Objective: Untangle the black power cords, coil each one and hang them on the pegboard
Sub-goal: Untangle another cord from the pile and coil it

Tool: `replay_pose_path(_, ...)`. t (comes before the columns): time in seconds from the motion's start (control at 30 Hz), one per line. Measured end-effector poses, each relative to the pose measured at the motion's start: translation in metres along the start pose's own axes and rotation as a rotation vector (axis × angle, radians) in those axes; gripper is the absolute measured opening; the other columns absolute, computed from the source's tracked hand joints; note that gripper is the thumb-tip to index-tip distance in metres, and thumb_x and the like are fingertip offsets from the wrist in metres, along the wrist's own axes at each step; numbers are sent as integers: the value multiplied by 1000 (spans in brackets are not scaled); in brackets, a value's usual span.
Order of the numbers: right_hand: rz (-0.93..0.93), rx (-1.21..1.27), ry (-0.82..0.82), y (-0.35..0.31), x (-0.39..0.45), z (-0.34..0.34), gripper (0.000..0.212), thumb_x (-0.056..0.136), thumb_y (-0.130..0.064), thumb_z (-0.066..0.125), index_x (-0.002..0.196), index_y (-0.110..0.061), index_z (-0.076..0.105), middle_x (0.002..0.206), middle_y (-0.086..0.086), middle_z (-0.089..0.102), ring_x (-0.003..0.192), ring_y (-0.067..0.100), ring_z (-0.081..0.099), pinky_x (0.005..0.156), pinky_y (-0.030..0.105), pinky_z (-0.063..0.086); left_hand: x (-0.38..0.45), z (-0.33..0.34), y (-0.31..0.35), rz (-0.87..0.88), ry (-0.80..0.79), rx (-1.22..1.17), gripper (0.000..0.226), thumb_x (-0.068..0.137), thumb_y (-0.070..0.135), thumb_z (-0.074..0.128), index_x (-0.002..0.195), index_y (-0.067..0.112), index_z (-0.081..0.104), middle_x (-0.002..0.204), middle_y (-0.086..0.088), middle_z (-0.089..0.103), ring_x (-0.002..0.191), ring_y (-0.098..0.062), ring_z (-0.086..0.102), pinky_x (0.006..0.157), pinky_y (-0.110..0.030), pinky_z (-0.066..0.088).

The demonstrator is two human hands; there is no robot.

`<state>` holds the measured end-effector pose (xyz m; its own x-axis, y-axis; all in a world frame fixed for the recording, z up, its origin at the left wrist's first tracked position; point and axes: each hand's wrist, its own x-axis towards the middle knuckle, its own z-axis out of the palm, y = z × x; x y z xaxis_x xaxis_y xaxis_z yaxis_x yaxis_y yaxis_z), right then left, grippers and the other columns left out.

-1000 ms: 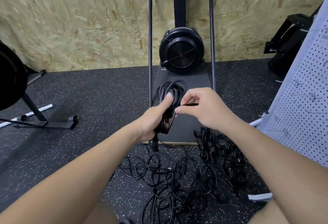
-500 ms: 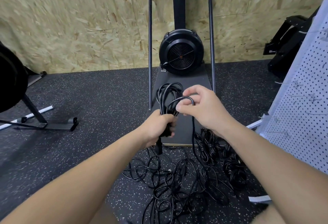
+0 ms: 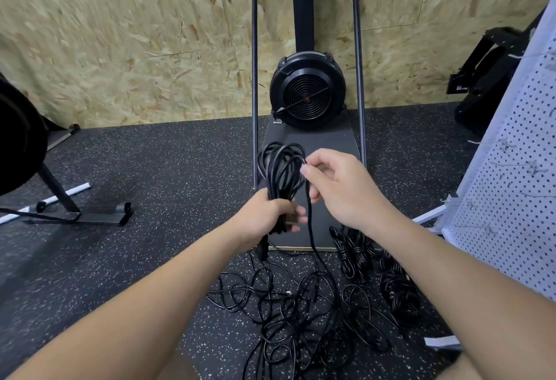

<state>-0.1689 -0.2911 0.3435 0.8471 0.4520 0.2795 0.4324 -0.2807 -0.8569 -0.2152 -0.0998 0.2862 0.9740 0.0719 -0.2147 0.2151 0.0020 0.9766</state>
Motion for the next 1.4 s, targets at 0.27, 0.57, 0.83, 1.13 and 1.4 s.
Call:
replay_pose_path(0.27, 32, -27, 292, -4, 10, -13, 17, 105, -15, 66, 94, -14, 79, 62, 1, 75, 53, 10, 74, 56, 17, 56, -21, 32, 0, -61, -279, -157, 29, 94, -11, 44, 93, -5, 73, 108, -35, 72, 105, -48, 77, 112, -62, 53)
replay_pose_path(0.57, 43, 94, 246, 5, 13, -24, 13, 102, -10, 71, 95, -11, 82, 69, 4, 78, 62, 18, 78, 71, 32, 67, -18, 31, 1, 2, -289, -44, 25, 109, 17, 66, 86, 13, 57, 78, -7, 51, 66, -21, 49, 69, -40, 52)
replay_pose_path(0.83, 269, 87, 89, 34, 14, -22, 41, 99, 8, 49, 115, -17, 77, 106, 1, 79, 94, 20, 78, 95, 41, 65, -7, 19, 12, 94, -49, -212, 17, 110, 17, 65, 98, 11, 54, 79, -5, 49, 65, -18, 46, 62, -32, 46)
replay_pose_path(1.13, 406, 1, -770, 53, -11, 18, 34, 94, -19, 84, 122, -12, 67, 107, 5, 81, 95, 20, 74, 81, 30, 56, 15, -15, 30, 204, 96, -432, 7, 110, 14, 62, 111, 8, 59, 83, -2, 52, 67, -14, 46, 64, -29, 47)
replay_pose_path(1.4, 147, 97, -463, 17, 3, -18, 17, 100, -33, 79, 100, -17, 83, 71, 4, 59, 67, 18, 54, 67, 26, 45, 19, -52, 26, 276, 352, 71, 15, 104, 17, 65, 90, 10, 64, 76, -5, 60, 66, -23, 52, 70, -47, 47)
